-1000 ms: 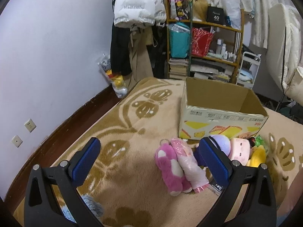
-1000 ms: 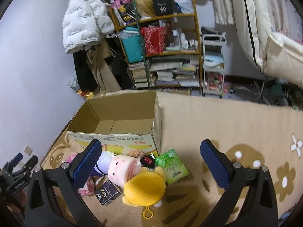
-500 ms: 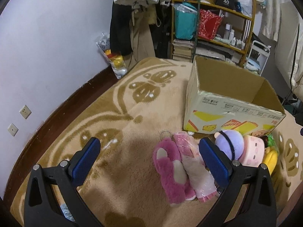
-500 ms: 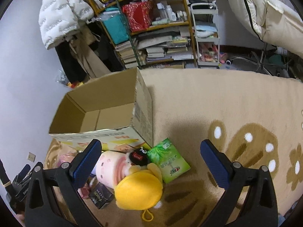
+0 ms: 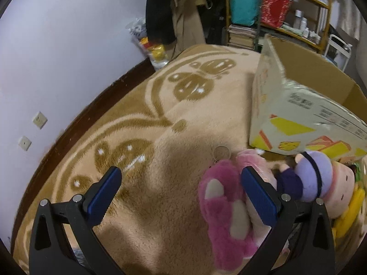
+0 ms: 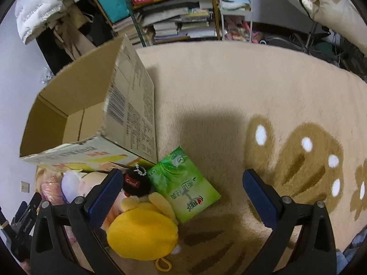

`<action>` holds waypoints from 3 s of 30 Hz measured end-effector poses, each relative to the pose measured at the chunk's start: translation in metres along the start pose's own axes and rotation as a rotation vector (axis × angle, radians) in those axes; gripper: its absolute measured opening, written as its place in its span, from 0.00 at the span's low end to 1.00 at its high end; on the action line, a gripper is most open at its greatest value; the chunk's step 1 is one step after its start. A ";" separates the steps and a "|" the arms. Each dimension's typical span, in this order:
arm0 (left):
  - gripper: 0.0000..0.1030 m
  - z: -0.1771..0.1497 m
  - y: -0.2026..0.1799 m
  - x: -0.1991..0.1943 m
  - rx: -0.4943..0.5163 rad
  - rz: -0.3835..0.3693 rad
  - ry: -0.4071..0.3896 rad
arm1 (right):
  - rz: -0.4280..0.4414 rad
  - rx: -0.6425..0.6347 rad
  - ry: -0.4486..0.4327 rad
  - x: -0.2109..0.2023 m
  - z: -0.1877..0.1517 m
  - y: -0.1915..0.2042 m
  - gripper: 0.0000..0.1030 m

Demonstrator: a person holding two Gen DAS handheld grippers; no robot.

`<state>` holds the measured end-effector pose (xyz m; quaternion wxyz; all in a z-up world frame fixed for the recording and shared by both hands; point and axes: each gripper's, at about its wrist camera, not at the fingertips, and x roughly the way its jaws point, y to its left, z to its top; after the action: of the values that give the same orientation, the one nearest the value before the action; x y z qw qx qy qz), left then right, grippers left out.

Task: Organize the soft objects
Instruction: 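Lower the left tool onto the pink plush bear while the right tool lowers onto the green carton, then lift the pink bear with the left tool and drop it into the box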

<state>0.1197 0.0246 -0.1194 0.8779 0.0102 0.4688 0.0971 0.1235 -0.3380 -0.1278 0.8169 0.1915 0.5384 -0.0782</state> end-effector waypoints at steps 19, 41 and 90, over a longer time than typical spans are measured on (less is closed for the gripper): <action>1.00 -0.006 -0.017 0.020 0.046 -0.045 0.077 | -0.086 -0.003 0.138 0.049 0.005 -0.004 1.00; 0.80 -0.020 -0.031 0.046 0.070 -0.127 0.245 | -0.013 0.014 0.163 0.059 0.012 -0.009 0.70; 0.44 0.099 -0.086 -0.108 0.212 -0.279 -0.302 | 0.174 -0.356 -0.363 -0.109 0.033 0.119 0.31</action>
<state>0.1574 -0.0721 0.0153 0.9369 0.0518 0.3367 -0.0779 0.1472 -0.2505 0.0103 0.9246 0.0733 0.3696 0.0554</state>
